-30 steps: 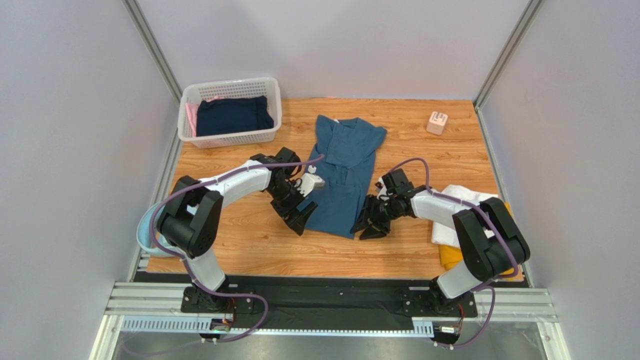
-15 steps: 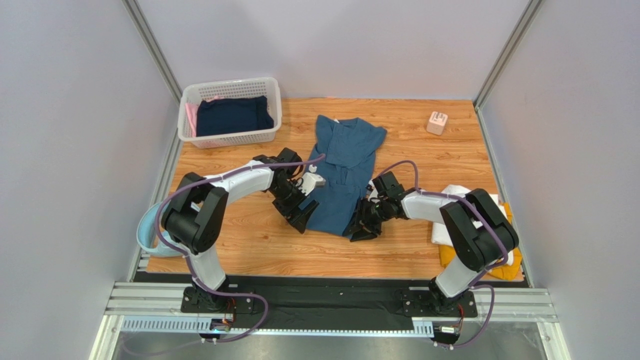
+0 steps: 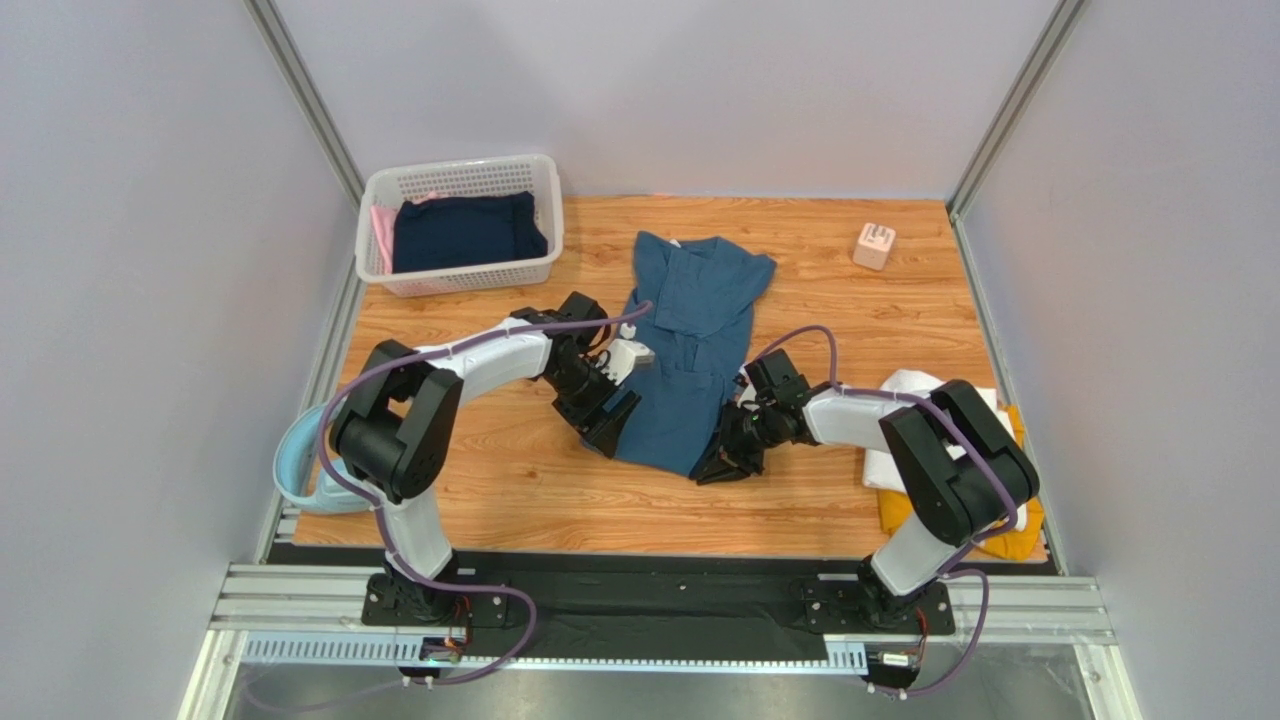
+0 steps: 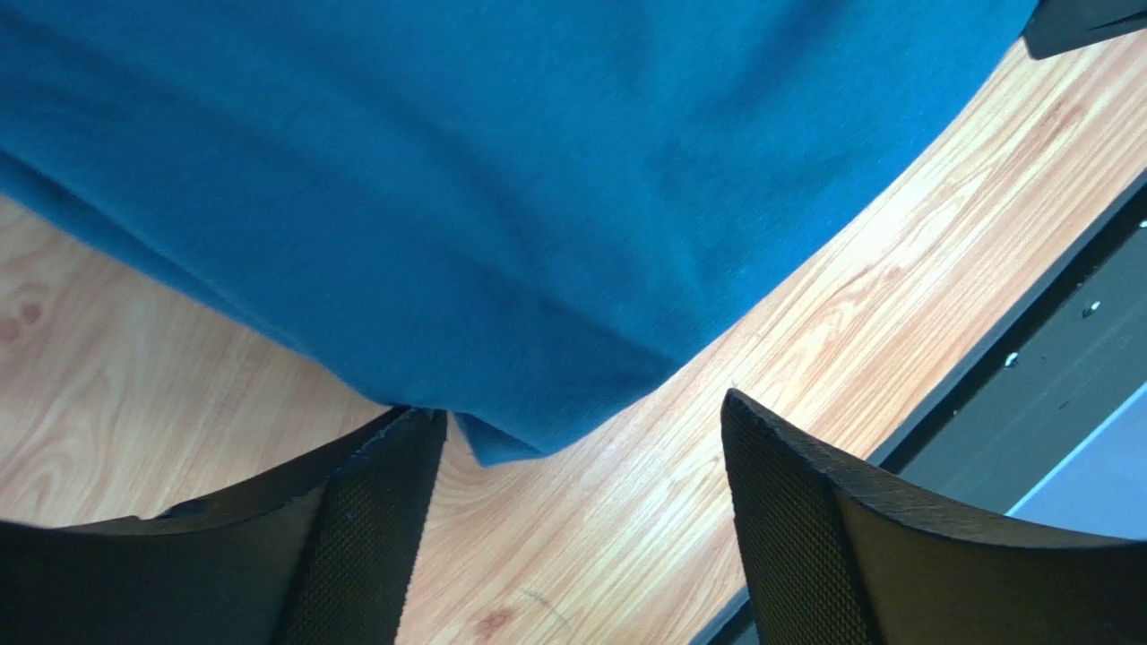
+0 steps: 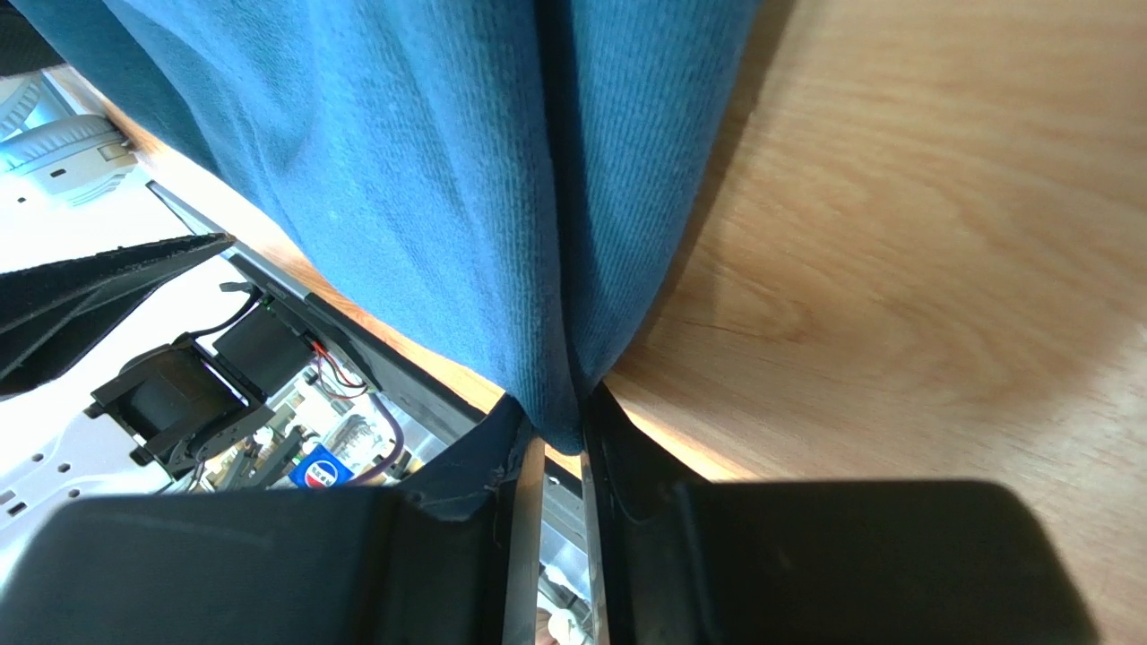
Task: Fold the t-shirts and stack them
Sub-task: Grab one side of the 2/3 rectangular tshirt with both arms
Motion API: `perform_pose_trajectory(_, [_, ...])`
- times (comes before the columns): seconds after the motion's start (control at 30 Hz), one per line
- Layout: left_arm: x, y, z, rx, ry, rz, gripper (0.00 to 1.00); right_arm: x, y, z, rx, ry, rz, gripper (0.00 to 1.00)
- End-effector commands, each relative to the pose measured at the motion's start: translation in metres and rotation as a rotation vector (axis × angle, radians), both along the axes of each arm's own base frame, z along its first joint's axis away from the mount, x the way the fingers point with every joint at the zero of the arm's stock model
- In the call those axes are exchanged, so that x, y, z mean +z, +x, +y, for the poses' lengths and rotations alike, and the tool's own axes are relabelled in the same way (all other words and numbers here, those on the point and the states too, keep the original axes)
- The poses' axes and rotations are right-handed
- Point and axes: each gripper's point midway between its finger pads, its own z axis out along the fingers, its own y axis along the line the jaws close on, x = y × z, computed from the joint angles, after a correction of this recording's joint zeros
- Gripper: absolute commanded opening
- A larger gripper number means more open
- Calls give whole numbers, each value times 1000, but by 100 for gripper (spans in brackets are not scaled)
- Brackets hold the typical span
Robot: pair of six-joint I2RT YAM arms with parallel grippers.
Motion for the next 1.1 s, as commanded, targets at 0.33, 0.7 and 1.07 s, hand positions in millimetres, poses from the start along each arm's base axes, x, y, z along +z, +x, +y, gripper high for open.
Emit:
perform_pose_trajectory(0.33, [-21, 2, 47, 23, 169, -73, 87, -7, -5, -5, 8, -27, -14, 17])
perform_pose_trajectory(0.7, [-37, -25, 33, -25, 152, 65, 72, -7, -3, -3, 13, -20, -14, 16])
perform_pose_trajectory(1.07, [-34, -47, 24, -80, 159, 95, 69, -3, 0, -1, 24, -17, -22, 15])
